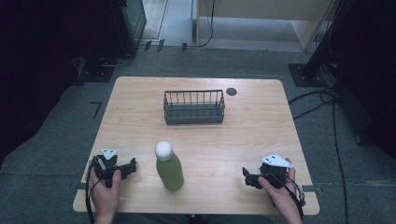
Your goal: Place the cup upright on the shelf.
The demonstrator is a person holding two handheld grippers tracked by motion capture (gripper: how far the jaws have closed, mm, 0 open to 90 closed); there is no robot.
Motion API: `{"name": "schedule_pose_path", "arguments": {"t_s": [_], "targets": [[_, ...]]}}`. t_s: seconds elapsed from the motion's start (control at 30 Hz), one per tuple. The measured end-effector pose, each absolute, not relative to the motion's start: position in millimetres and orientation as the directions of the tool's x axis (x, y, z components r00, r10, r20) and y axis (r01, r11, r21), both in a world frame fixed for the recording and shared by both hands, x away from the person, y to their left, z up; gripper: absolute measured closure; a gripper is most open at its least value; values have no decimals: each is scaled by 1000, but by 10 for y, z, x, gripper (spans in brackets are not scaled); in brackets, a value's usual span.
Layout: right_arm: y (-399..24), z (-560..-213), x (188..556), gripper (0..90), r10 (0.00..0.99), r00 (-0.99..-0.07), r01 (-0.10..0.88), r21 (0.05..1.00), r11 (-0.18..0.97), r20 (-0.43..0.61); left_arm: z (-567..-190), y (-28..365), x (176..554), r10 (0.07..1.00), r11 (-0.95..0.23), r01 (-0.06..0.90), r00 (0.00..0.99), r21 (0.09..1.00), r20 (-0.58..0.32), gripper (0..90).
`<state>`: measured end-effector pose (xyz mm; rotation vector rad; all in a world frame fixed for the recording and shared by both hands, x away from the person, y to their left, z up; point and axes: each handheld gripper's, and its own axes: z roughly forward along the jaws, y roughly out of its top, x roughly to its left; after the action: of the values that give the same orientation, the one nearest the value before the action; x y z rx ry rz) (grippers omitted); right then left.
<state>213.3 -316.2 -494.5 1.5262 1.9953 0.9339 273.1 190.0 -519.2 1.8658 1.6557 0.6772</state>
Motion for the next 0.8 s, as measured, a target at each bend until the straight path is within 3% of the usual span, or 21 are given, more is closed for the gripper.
{"name": "schedule_pose_path", "arguments": {"t_s": [0.8], "targets": [[-2470,-4865,2223,0,887,-451,607,761,228,94,-5191,1896,2731,992,-97,717,124,691,12,0]]}}
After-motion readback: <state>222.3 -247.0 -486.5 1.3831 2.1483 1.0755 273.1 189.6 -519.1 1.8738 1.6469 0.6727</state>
